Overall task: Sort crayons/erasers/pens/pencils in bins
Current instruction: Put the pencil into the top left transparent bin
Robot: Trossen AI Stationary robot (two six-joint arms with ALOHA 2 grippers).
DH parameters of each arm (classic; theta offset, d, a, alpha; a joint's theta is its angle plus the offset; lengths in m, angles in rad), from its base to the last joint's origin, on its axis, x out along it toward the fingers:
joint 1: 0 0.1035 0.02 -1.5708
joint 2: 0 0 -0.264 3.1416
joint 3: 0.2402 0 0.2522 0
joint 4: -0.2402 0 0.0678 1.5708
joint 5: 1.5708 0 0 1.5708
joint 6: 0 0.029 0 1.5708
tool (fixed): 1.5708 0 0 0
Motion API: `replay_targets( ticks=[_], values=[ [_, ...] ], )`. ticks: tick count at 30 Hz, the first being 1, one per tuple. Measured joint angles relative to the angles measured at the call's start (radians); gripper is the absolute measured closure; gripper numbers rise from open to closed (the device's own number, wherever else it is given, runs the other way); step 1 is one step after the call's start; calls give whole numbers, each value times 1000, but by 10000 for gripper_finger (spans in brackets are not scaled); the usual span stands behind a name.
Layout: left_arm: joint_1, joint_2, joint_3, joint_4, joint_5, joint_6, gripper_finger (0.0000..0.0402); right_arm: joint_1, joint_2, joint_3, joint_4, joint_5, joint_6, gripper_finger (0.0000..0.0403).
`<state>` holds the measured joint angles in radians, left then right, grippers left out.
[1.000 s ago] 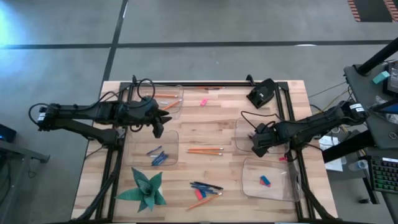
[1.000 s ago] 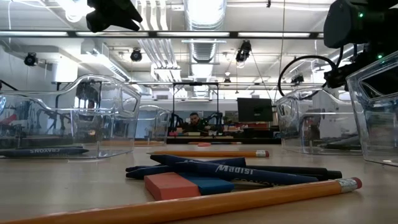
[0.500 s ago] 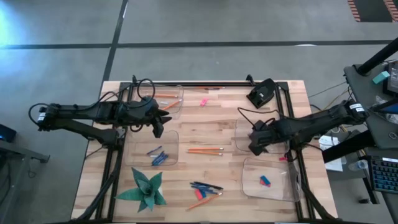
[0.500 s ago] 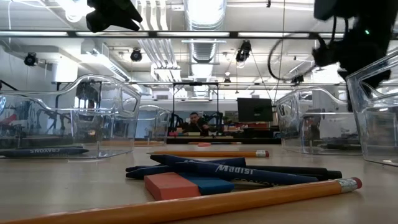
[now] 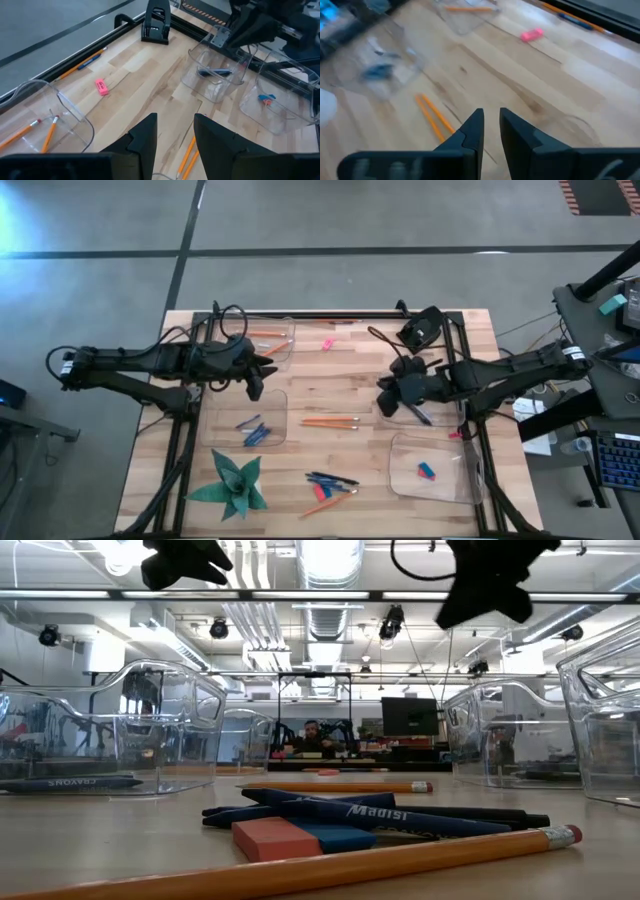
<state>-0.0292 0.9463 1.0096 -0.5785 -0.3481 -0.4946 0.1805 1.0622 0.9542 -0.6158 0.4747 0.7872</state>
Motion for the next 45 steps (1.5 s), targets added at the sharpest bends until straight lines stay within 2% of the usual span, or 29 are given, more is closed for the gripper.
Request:
replay_targets(
  ticks=[5,13,16,20,27,32,36,40,45],
  values=[
    [0,0,0,0,32,-2,286,0,67,-1,127,-2,-89,348],
    [0,0,0,3,60,-1,286,-3,286,109,142,-5,-125,348],
    [1,0,0,3,61,-3,286,-4,378,167,139,-46,-192,348],
    [1,0,0,2,74,-23,286,-5,501,258,115,-67,-223,348],
    [1,0,0,2,84,-24,286,-20,658,419,-68,-112,-222,348],
    [1,0,0,2,84,-24,286,-20,727,480,-74,-228,-235,348],
    [1,0,0,2,84,-24,286,-15,771,495,-75,-301,-364,348],
    [0,0,0,2,84,-25,286,-4,800,496,-74,-293,-437,348],
    [0,0,-1,2,84,-25,286,-5,818,494,-53,-292,-380,348]
  ],
)
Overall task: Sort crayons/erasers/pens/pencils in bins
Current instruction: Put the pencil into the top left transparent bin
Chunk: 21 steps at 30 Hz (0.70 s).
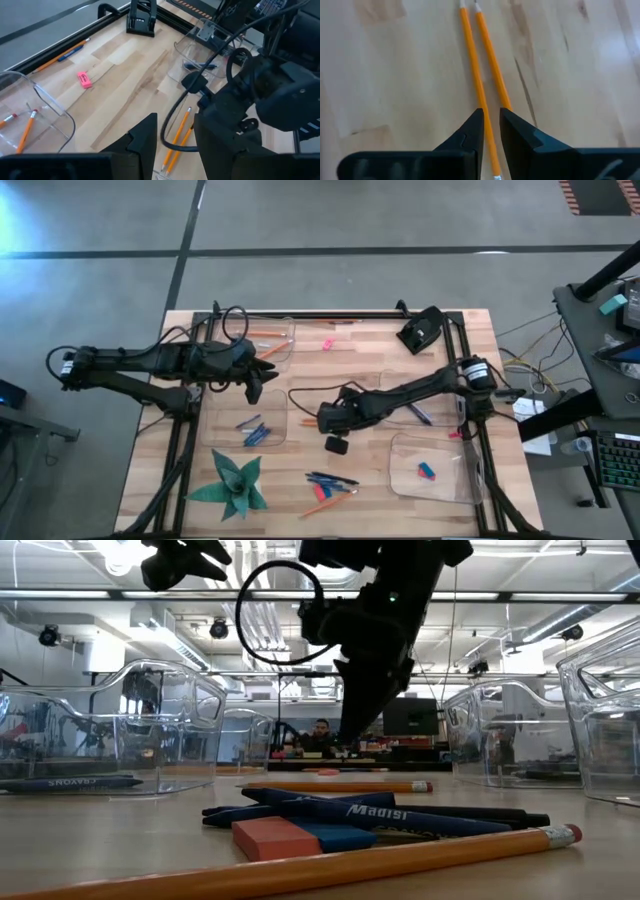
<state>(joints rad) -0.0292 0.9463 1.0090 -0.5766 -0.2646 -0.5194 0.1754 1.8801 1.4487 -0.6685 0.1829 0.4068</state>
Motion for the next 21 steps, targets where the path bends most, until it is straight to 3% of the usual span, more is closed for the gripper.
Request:
replay_targets(
  ticks=[10,21],
  values=[
    [1,0,0,0,0,0,286,-36,4,0,-8,-2,49,287],
    [1,0,-1,0,0,2,286,-52,4,-79,4,-11,-172,278]
  ],
)
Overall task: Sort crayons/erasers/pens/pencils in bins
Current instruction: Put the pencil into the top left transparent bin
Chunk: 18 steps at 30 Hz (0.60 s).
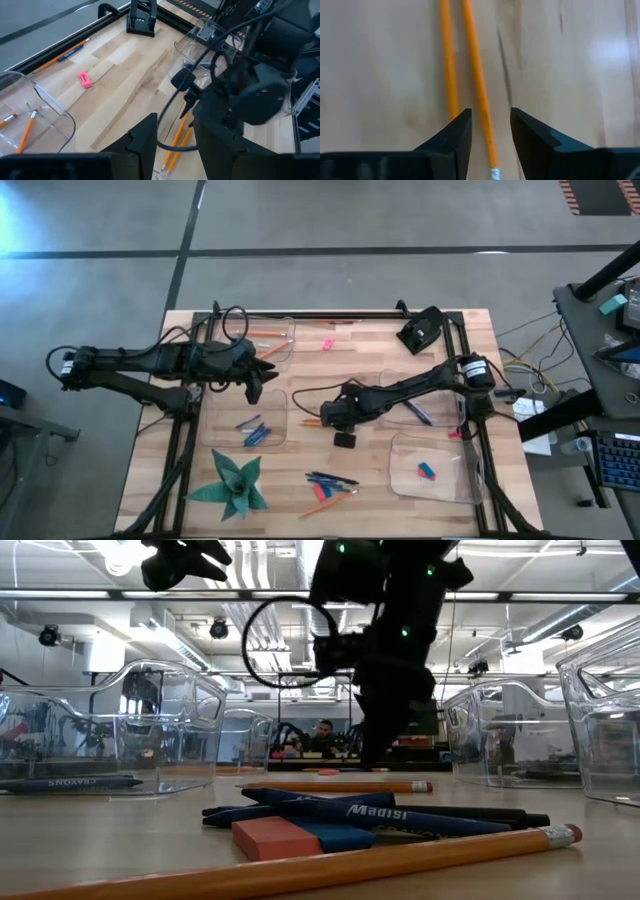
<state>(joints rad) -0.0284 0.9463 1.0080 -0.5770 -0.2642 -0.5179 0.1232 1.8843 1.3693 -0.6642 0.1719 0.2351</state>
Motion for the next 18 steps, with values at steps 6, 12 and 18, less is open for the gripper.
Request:
replay_targets(
  ticks=[6,12,18],
  values=[
    [0,0,0,0,0,0,286,-38,0,-48,37,-50,35,292],
    [0,0,0,0,0,0,286,-78,-1,-88,92,-144,70,296],
    [0,0,0,0,0,1,286,-97,-3,-100,109,-131,94,301]
  ],
)
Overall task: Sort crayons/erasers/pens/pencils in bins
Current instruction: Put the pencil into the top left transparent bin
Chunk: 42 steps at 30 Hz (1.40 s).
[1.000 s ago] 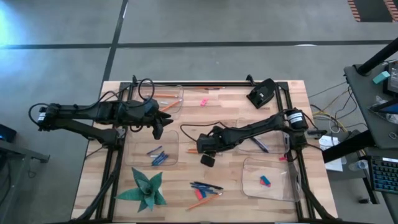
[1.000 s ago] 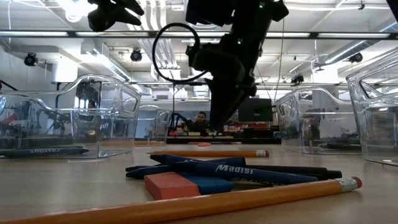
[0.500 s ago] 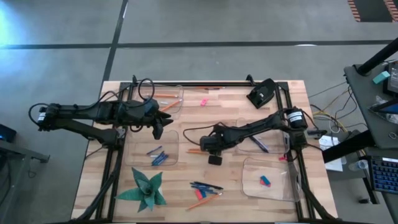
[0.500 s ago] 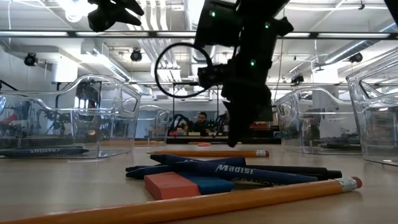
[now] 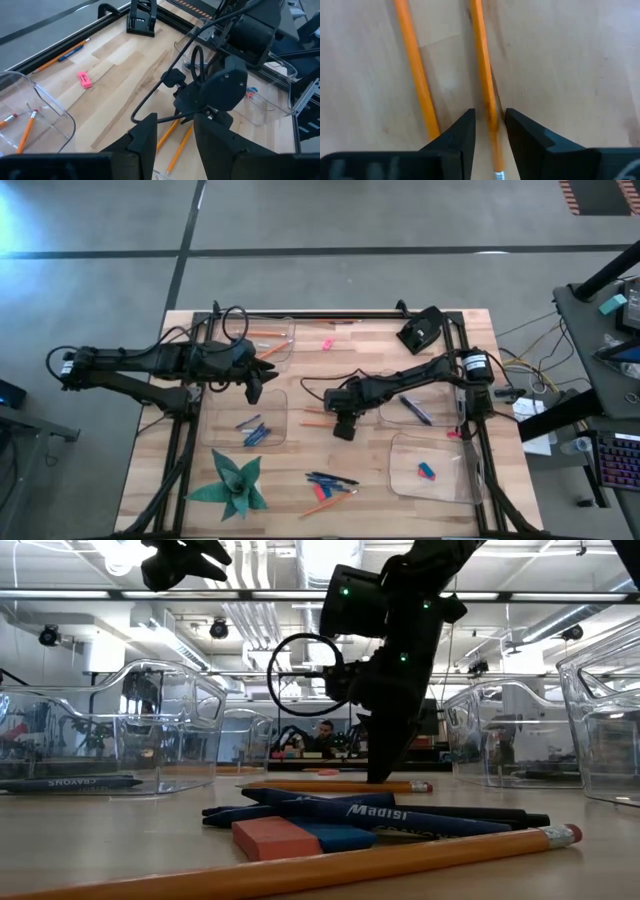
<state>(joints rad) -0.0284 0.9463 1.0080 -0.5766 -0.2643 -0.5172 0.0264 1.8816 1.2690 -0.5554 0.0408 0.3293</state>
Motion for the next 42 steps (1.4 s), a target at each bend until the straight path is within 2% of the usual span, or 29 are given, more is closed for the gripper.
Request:
replay_targets(
  ticks=[3,7,13,18,27,37,42],
  values=[
    [0,0,0,0,0,0,286,1,0,-12,21,53,59,308],
    [0,0,0,0,0,1,286,-1,-2,-27,31,72,90,323],
    [0,0,0,0,0,9,286,-1,-2,-42,35,79,89,352],
    [0,0,0,0,0,9,286,-7,-2,-43,30,43,137,387],
    [0,0,0,0,0,7,286,-8,-31,-48,42,-8,182,392],
    [-1,-1,0,-22,0,8,286,-6,-162,-49,27,-16,197,393],
    [0,7,-12,-131,-1,11,286,-6,-247,-48,38,-15,194,395]
  ],
)
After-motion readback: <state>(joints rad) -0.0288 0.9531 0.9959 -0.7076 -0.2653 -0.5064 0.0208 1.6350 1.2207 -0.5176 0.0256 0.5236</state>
